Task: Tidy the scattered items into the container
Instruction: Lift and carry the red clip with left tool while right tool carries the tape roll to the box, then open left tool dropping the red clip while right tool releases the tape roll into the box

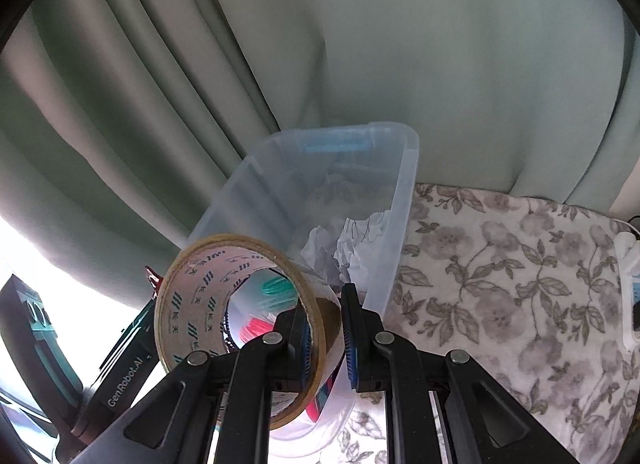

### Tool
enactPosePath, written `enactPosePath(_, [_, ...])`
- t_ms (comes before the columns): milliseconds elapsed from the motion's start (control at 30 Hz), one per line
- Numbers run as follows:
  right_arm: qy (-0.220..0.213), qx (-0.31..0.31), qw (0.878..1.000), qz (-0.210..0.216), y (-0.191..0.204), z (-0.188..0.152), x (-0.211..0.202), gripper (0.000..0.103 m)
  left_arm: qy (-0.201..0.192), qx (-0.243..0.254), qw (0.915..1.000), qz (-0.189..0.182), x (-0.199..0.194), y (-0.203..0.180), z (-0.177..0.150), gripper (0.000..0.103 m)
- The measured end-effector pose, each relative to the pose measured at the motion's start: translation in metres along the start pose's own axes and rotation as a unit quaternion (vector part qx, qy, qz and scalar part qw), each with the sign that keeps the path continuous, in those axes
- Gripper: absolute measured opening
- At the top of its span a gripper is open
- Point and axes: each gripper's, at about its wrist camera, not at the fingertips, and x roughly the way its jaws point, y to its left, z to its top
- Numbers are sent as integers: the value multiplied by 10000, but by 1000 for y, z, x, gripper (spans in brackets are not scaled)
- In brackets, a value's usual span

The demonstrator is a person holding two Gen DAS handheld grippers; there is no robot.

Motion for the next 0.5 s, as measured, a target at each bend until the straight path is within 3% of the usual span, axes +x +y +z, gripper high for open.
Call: enactPosePath(500, [167,-294,9993,142,-9,-9,-3,18,92,120,9998,125,4,-8,-2,35])
